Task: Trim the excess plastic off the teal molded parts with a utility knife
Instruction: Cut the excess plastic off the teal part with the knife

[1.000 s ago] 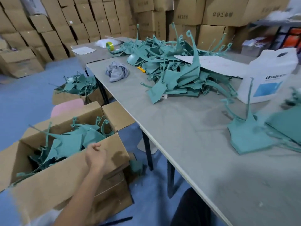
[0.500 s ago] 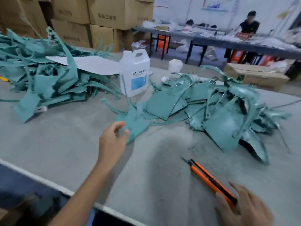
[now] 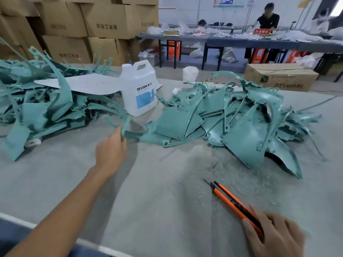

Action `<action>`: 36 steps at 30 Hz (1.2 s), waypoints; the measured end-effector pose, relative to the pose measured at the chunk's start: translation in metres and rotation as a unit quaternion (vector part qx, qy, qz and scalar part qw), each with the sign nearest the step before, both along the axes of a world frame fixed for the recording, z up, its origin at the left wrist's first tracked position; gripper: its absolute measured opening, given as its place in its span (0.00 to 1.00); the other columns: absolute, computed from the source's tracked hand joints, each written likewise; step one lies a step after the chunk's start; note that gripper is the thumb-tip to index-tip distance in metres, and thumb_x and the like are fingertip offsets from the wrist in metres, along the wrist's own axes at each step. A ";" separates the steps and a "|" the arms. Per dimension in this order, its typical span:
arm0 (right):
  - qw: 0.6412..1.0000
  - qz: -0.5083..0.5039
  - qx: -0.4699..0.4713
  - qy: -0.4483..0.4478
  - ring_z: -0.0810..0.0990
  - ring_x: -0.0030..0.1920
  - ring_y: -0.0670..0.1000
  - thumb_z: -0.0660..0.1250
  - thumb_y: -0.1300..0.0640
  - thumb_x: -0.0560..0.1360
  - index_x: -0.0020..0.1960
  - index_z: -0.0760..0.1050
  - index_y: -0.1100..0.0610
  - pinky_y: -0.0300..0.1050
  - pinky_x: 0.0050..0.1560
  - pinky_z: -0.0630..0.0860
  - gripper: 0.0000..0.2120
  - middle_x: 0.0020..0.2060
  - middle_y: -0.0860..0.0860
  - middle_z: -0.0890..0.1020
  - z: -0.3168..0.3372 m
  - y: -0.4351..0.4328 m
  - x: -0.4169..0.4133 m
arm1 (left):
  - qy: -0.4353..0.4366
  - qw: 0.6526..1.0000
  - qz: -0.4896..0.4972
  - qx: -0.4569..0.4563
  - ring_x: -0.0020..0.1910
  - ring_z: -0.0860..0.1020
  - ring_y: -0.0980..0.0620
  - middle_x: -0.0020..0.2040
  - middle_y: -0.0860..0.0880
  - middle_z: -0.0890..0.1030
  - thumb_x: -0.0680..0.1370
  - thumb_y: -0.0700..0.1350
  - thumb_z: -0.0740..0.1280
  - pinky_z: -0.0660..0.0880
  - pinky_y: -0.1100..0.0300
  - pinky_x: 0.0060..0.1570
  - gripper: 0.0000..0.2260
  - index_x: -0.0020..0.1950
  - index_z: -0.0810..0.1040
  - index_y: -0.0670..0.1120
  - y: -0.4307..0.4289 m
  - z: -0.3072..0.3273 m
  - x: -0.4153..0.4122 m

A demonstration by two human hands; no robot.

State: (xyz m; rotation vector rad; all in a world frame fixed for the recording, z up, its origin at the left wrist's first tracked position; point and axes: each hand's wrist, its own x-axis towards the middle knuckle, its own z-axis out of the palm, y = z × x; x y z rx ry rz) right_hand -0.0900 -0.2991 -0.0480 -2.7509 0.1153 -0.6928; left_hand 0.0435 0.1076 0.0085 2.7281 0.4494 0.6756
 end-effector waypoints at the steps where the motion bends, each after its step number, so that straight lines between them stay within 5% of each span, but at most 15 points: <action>1: 1.000 0.005 0.006 0.002 0.80 0.39 0.65 0.46 0.31 0.78 0.48 0.87 0.58 0.60 0.44 0.77 0.40 0.40 0.59 0.83 0.000 0.002 -0.001 | -0.036 0.999 -0.002 -0.030 0.43 0.78 0.35 0.44 0.37 0.80 0.83 0.43 0.59 0.73 0.45 0.42 0.10 0.62 0.74 0.42 0.003 0.011 -0.005; 4: 1.000 0.010 0.017 -0.004 0.80 0.41 0.65 0.46 0.29 0.77 0.45 0.87 0.57 0.60 0.46 0.76 0.40 0.40 0.58 0.83 -0.002 0.002 -0.003 | -0.149 0.973 -0.065 -0.166 0.44 0.78 0.43 0.45 0.46 0.81 0.83 0.47 0.60 0.75 0.50 0.44 0.07 0.57 0.76 0.47 -0.007 0.046 -0.029; 8: 0.999 0.007 0.040 -0.032 0.81 0.42 0.67 0.50 0.30 0.78 0.45 0.86 0.59 0.59 0.48 0.74 0.38 0.42 0.59 0.83 -0.001 0.004 -0.004 | -0.168 0.878 -0.196 -0.403 0.45 0.82 0.62 0.49 0.60 0.85 0.77 0.49 0.67 0.76 0.70 0.42 0.09 0.53 0.81 0.61 -0.055 0.060 -0.085; 13: 0.988 -0.035 0.152 -0.004 0.83 0.48 0.65 0.73 0.52 0.69 0.51 0.82 0.59 0.55 0.48 0.76 0.15 0.47 0.60 0.82 0.006 0.000 -0.009 | -0.082 0.813 -0.163 -0.552 0.47 0.85 0.51 0.48 0.52 0.87 0.75 0.48 0.73 0.81 0.61 0.42 0.09 0.53 0.83 0.48 -0.112 -0.004 -0.132; 16: 0.982 -0.038 0.175 0.057 0.83 0.47 0.65 0.80 0.65 0.66 0.53 0.80 0.58 0.55 0.46 0.75 0.18 0.46 0.60 0.84 0.009 0.000 -0.012 | -0.066 0.812 -0.153 -0.559 0.47 0.85 0.55 0.48 0.54 0.87 0.78 0.42 0.70 0.78 0.66 0.43 0.06 0.54 0.81 0.48 -0.127 -0.021 -0.141; 20: 0.972 -0.018 0.221 0.082 0.85 0.45 0.61 0.79 0.59 0.69 0.51 0.76 0.47 0.49 0.43 0.73 0.17 0.43 0.53 0.85 0.016 0.005 -0.019 | -0.032 0.835 -0.172 -0.522 0.50 0.83 0.60 0.51 0.58 0.85 0.80 0.43 0.68 0.76 0.69 0.45 0.08 0.58 0.79 0.52 -0.132 -0.026 -0.145; 25: 0.943 0.067 0.316 0.080 0.81 0.42 0.35 0.77 0.55 0.70 0.53 0.75 0.35 0.24 0.43 0.71 0.20 0.44 0.33 0.83 0.041 0.020 -0.039 | -0.004 0.847 -0.187 -0.498 0.51 0.83 0.59 0.50 0.59 0.85 0.81 0.41 0.66 0.77 0.68 0.48 0.08 0.55 0.81 0.52 -0.132 -0.032 -0.147; 28: 0.930 0.117 0.342 0.072 0.81 0.41 0.34 0.75 0.42 0.70 0.54 0.80 0.31 0.23 0.42 0.72 0.13 0.40 0.33 0.83 0.059 0.043 -0.054 | 0.005 0.850 -0.193 -0.491 0.50 0.83 0.57 0.49 0.57 0.86 0.81 0.42 0.66 0.78 0.62 0.50 0.07 0.53 0.82 0.50 -0.133 -0.032 -0.146; 36: 0.925 0.169 0.336 0.052 0.81 0.35 0.36 0.67 0.36 0.63 0.54 0.76 0.28 0.24 0.37 0.72 0.18 0.34 0.35 0.83 0.075 0.070 -0.066 | -0.006 0.861 -0.226 -0.455 0.36 0.76 0.60 0.38 0.53 0.83 0.80 0.55 0.64 0.74 0.63 0.39 0.06 0.47 0.79 0.58 -0.139 -0.020 -0.149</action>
